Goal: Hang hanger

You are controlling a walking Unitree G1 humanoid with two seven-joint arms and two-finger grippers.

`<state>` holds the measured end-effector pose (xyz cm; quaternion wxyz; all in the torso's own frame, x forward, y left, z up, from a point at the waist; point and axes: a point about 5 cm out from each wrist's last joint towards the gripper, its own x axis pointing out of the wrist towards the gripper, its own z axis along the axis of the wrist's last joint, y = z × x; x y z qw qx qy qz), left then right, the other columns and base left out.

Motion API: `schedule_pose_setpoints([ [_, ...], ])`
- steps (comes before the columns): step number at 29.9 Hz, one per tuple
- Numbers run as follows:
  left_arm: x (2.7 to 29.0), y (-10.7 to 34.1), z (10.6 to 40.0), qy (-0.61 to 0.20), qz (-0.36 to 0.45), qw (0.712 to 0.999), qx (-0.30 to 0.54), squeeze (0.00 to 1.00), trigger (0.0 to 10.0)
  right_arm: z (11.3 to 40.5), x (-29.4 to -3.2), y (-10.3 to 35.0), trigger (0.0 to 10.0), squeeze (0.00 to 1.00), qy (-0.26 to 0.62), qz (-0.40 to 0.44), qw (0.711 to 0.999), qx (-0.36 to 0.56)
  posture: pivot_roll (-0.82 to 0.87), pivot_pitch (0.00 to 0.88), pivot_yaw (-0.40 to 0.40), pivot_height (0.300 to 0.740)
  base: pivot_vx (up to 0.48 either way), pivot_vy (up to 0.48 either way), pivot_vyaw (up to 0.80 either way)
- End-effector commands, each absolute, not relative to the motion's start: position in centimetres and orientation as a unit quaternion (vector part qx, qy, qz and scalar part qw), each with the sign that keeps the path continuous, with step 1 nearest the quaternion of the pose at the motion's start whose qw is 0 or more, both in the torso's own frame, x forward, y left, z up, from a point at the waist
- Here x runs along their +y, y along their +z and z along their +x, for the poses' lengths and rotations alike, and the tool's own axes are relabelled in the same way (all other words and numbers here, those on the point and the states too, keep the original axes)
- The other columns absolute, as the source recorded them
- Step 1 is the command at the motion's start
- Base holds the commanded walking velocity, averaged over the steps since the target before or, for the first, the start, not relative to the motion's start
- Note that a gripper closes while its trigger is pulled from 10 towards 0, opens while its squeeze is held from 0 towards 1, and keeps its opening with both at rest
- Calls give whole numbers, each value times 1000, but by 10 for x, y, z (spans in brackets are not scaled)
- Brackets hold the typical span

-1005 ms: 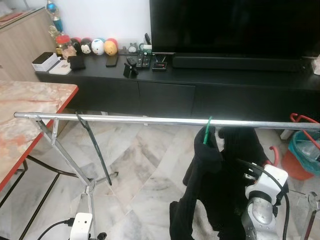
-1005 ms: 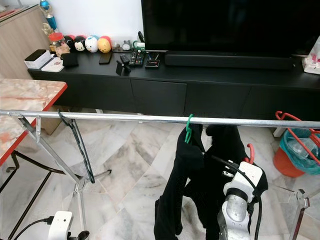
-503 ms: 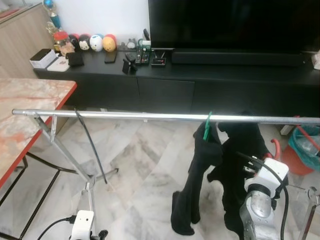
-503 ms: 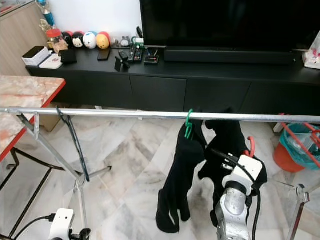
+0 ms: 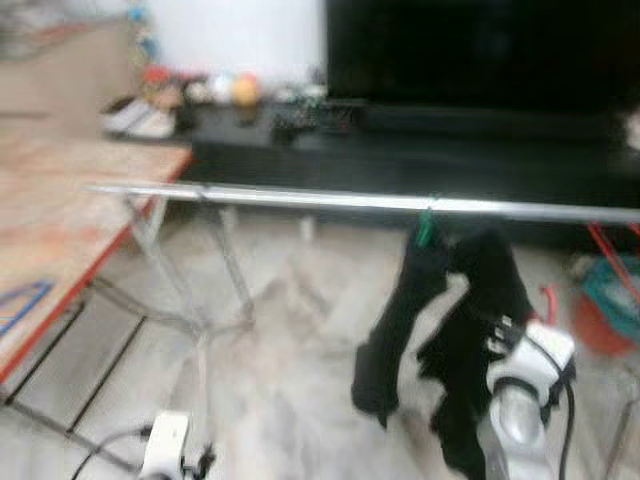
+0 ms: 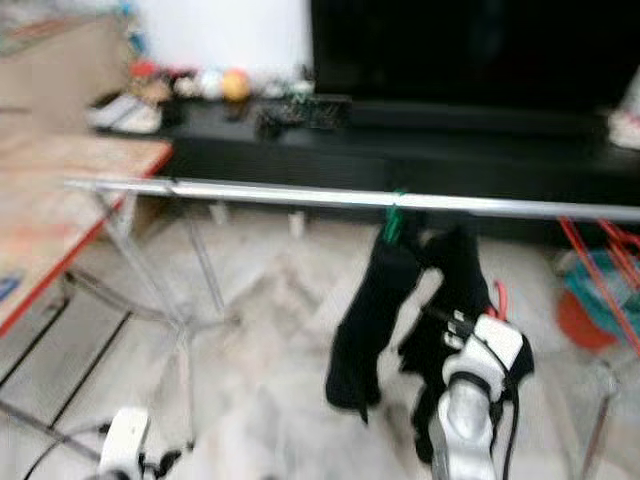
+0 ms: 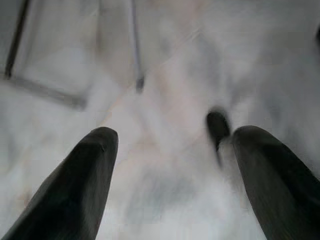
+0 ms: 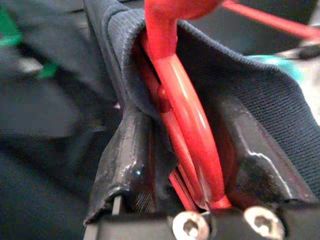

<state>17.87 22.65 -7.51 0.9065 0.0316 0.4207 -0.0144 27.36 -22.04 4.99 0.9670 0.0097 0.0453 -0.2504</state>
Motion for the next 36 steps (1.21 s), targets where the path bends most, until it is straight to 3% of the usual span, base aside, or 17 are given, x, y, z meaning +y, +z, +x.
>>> schedule_pose_setpoints([
  [1,230,-77,174,-11,33,902,431,0,10000,272,-219,51,10000,0,-248,5,968,38,-29,0,81,740,-266,0,0],
  [36,228,-78,173,-12,25,903,430,0,10000,271,-222,50,10000,0,-255,-2,966,49,-32,0,76,740,-273,0,0],
])
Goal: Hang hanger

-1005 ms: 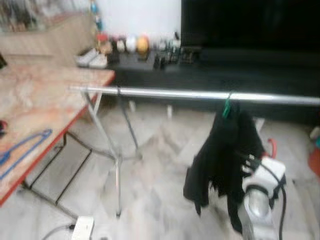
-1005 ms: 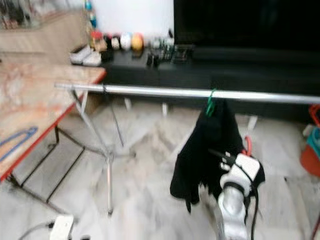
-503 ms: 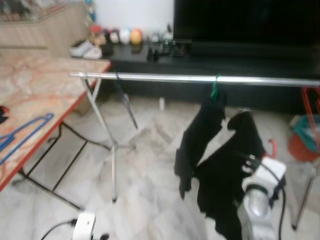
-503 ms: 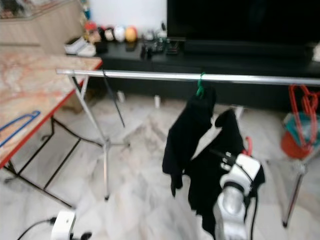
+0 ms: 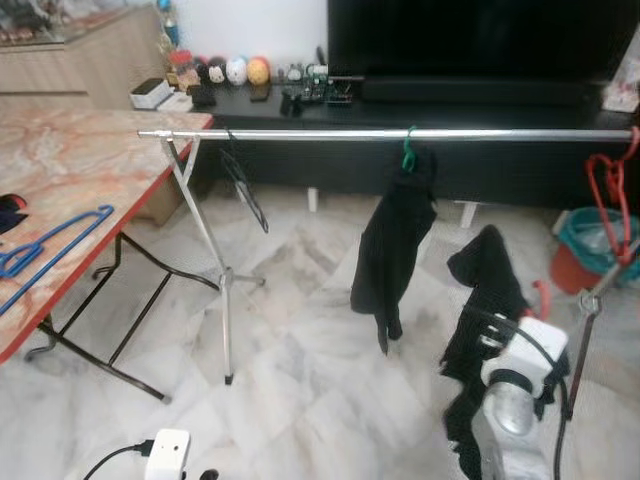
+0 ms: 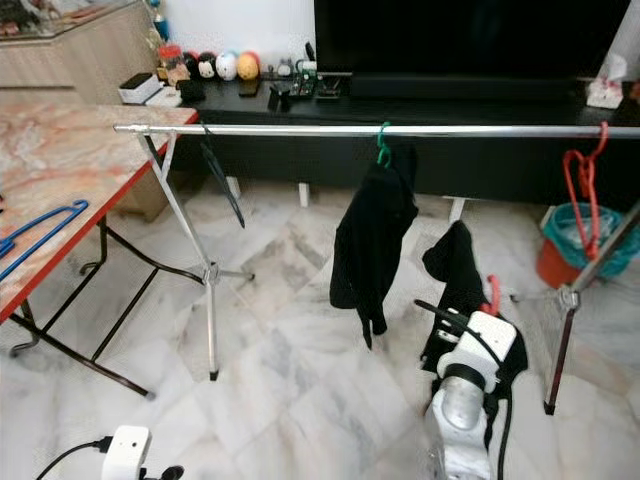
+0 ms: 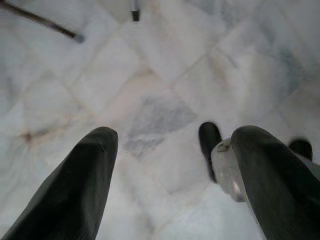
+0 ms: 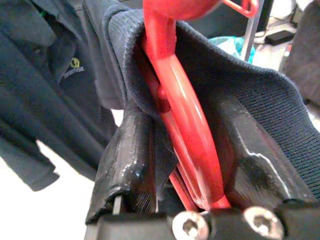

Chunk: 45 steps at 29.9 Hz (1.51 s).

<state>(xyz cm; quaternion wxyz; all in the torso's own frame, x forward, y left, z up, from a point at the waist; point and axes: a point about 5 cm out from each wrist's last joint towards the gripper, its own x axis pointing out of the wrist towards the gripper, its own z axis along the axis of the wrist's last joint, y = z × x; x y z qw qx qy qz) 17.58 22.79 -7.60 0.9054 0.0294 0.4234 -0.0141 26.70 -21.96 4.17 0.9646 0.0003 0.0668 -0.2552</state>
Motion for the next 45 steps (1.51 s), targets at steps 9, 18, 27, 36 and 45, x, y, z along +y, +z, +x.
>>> schedule_pose_setpoints([
  [9,227,-78,172,-14,22,903,428,0,10000,270,-222,49,10000,0,-256,-2,965,53,-32,0,74,740,-280,0,0],
  [18,227,-78,172,-12,19,904,427,0,10000,269,-224,48,10000,0,-264,3,963,56,-32,0,73,740,-288,0,0],
  [27,227,-78,172,-11,19,904,427,0,10000,269,-224,48,10000,0,-260,2,964,55,-30,0,71,740,-187,0,-92],
  [36,228,-78,172,-8,25,903,428,0,10000,273,-224,48,10000,0,-233,-10,970,68,-33,0,70,740,0,0,0],
  [45,227,-78,173,-12,27,905,424,0,10000,278,-232,50,10000,0,-198,-36,975,89,-37,0,67,740,0,0,0],
])
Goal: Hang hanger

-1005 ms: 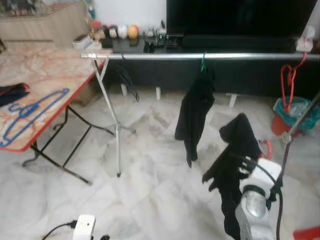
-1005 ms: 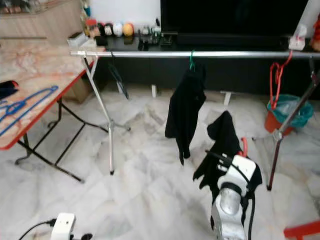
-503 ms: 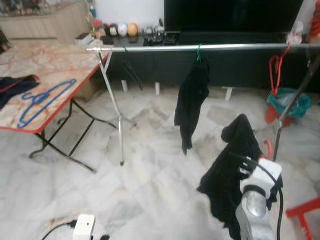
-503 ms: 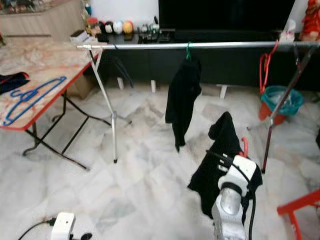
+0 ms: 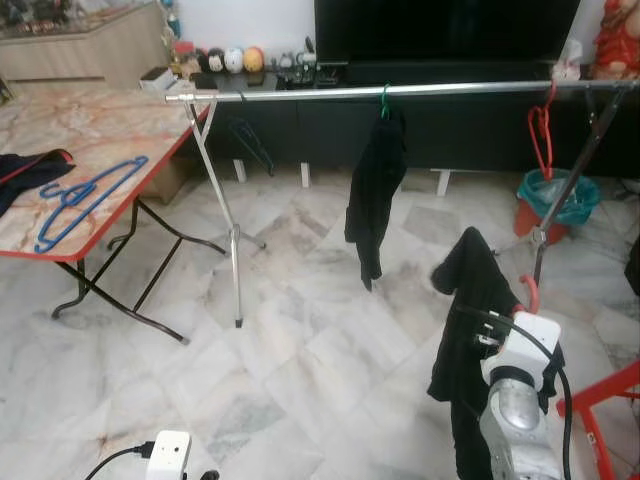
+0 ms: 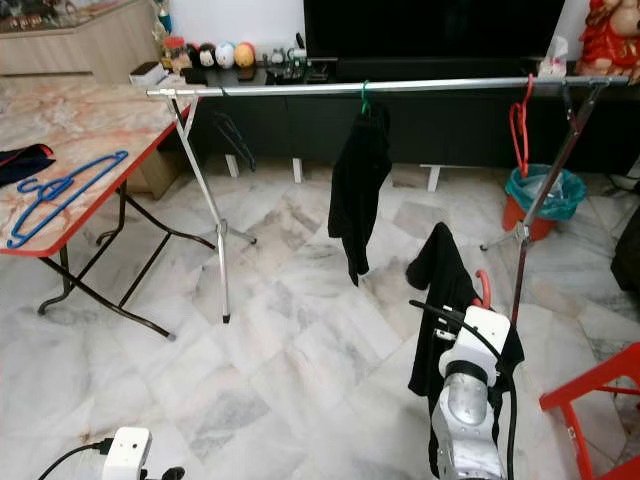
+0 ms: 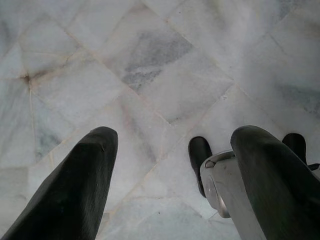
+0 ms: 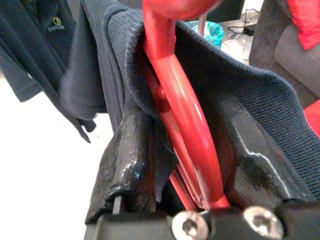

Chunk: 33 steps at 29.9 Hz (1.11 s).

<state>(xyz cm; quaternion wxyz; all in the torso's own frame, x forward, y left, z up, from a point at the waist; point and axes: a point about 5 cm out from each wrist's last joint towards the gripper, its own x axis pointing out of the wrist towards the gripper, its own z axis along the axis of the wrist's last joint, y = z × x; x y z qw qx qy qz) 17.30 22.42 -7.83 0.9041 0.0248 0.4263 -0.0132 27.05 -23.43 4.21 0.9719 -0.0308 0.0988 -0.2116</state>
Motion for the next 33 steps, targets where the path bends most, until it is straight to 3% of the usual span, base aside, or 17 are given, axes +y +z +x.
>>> schedule_pose_setpoints([
  [1,226,-77,173,-13,27,906,423,0,10000,278,-232,49,10000,0,-194,-39,976,93,-37,0,67,740,0,0,0],
  [9,225,-75,177,-20,35,913,406,0,10000,279,-244,36,10000,0,-89,-118,973,177,-31,0,63,740,0,0,0],
  [10,225,-75,177,-20,36,913,405,0,10000,278,-248,34,10000,0,-87,-115,971,189,-31,0,63,740,0,0,0],
  [12,218,-55,212,-41,35,937,345,0,10000,278,-253,34,10000,0,-59,-108,971,206,-31,0,62,740,0,0,0],
  [14,216,-51,219,-46,35,941,333,0,10000,278,-253,33,10000,0,-48,-110,971,209,-31,0,62,740,0,0,0],
  [25,212,-44,228,-84,46,946,310,0,10000,276,-242,41,10000,0,121,-52,969,207,-29,0,65,740,0,0,0],
  [28,211,-31,244,-120,53,950,282,0,10000,270,-231,41,10000,0,227,-46,949,213,-26,0,66,740,0,0,0],
  [33,204,-19,258,-176,54,947,264,0,10000,262,-221,39,10000,0,320,-63,917,230,-23,0,63,740,0,0,0],
])
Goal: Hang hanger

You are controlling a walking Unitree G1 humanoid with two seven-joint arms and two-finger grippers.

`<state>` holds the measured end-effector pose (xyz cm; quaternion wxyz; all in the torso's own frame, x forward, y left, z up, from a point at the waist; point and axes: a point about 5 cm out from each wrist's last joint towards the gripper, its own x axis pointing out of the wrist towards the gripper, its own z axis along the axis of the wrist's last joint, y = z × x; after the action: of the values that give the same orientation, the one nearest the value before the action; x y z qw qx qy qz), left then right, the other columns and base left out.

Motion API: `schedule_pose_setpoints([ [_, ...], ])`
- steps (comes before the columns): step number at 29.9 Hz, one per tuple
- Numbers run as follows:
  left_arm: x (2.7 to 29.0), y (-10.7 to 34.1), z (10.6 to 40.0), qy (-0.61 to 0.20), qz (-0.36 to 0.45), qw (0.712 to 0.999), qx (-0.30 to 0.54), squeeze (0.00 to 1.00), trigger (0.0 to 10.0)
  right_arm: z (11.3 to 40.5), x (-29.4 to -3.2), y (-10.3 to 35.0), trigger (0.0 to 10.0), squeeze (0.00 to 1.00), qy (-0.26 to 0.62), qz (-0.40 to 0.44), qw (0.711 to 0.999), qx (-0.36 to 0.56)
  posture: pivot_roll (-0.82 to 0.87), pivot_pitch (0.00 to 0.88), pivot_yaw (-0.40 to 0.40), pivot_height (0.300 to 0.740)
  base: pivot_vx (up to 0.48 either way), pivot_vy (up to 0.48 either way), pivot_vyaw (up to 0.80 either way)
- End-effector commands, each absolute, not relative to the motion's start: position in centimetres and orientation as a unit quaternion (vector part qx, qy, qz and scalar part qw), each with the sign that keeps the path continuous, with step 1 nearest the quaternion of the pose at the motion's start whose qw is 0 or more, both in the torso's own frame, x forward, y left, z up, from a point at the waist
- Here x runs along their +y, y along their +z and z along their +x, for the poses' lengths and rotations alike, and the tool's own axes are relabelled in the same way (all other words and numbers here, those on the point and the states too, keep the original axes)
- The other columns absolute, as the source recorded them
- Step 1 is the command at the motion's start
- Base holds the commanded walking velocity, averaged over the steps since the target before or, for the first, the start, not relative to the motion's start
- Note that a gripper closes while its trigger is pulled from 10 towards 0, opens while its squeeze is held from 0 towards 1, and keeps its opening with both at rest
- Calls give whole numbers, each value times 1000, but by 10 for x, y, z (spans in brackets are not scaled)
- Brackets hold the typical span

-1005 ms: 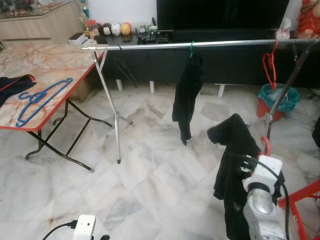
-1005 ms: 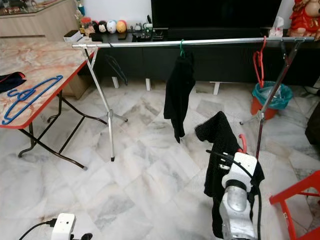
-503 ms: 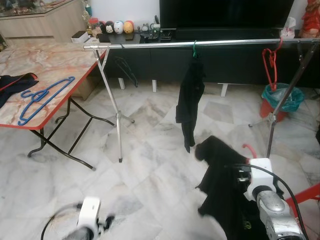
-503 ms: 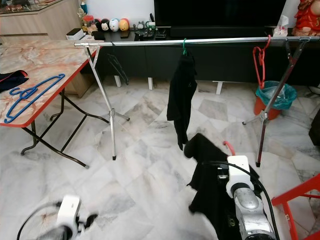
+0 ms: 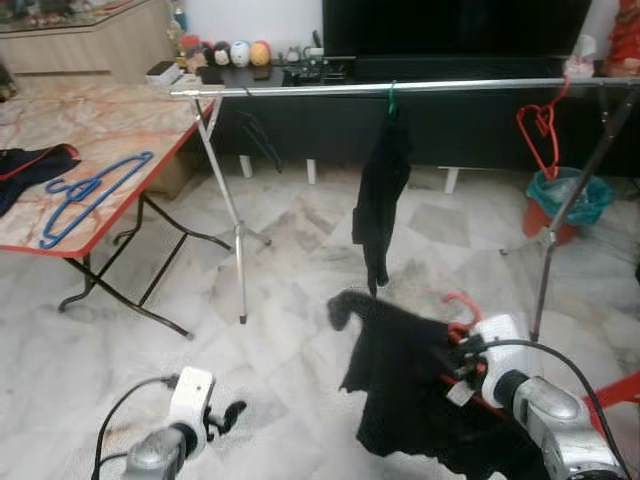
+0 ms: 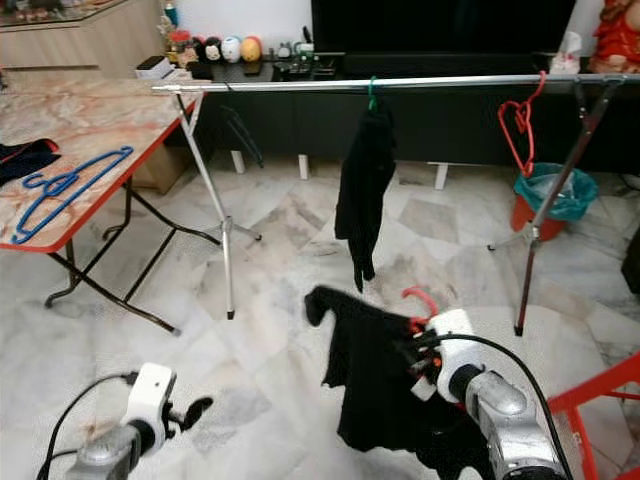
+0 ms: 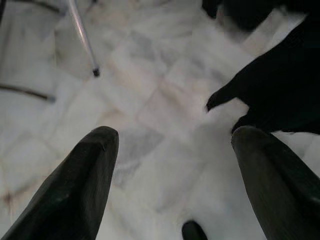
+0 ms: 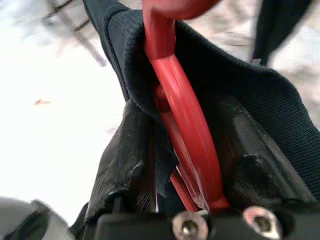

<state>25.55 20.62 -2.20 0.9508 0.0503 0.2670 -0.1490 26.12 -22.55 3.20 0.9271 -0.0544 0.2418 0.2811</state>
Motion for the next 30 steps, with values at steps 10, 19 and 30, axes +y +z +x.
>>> schedule_pose_setpoints([
  [10,177,20,288,-375,49,900,218,0,10000,263,-215,39,10000,0,400,-98,873,262,-10,0,45,740,0,0,0],
  [19,165,41,295,-431,49,883,179,0,10000,275,-200,47,10000,0,423,-110,865,246,0,11,55,740,0,0,0],
  [30,156,74,311,-439,17,889,133,0,10000,282,-190,52,10000,0,438,-132,858,234,1,33,79,740,0,0,0],
])
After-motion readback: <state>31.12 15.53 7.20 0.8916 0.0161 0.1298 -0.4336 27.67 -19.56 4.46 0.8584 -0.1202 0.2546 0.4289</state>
